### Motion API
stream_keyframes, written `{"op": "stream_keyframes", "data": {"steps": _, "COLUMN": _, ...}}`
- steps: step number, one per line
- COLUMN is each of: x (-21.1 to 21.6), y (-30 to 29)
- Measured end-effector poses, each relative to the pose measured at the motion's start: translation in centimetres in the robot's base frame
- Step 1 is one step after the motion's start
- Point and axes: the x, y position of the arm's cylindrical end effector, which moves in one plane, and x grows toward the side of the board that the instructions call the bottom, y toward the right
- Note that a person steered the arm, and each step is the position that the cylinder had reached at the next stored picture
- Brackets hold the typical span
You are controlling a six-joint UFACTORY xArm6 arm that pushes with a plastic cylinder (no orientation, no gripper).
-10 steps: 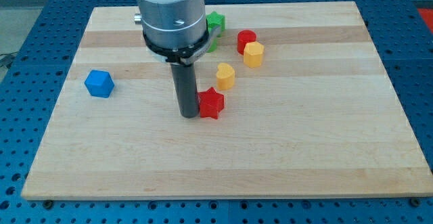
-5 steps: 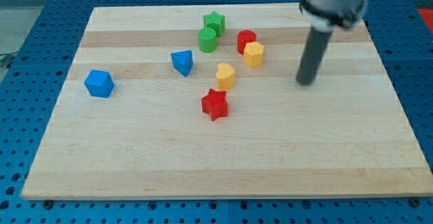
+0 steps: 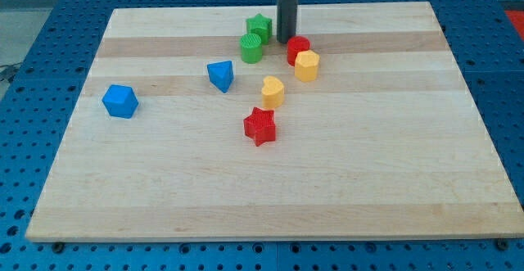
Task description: Move the red circle right to the red star
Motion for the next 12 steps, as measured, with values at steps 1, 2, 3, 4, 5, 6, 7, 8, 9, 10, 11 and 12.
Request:
{"op": "stream_keyframes", "data": {"steps": 1, "x": 4.0, "y": -0.9}}
{"op": "stream_keyframes", "data": {"steps": 2, "x": 3.2, "y": -0.6}}
{"op": "stream_keyframes", "data": {"steps": 3, "x": -0.7, "y": 1.6}}
{"op": "stream_keyframes", "data": {"steps": 4, "x": -1.1, "y": 2.6}}
{"op": "stream_keyframes", "data": {"steps": 5, "x": -0.4, "y": 4.1}}
{"op": "stream_keyframes", "data": {"steps": 6, "x": 2.1, "y": 7.0}}
{"op": "stream_keyframes", "data": {"steps": 7, "x": 6.1, "y": 9.1}}
{"op": "stream_keyframes", "data": {"steps": 8, "x": 11.0, "y": 10.7}}
{"op": "stream_keyframes", "data": {"steps": 9, "x": 13.9, "y": 10.7}}
{"op": "stream_keyframes", "data": {"steps": 10, "x": 15.3, "y": 10.7}}
{"op": "stream_keyframes", "data": {"steps": 11, "x": 15.3, "y": 10.7}}
{"op": "stream_keyframes", "data": {"steps": 12, "x": 15.3, "y": 10.0}}
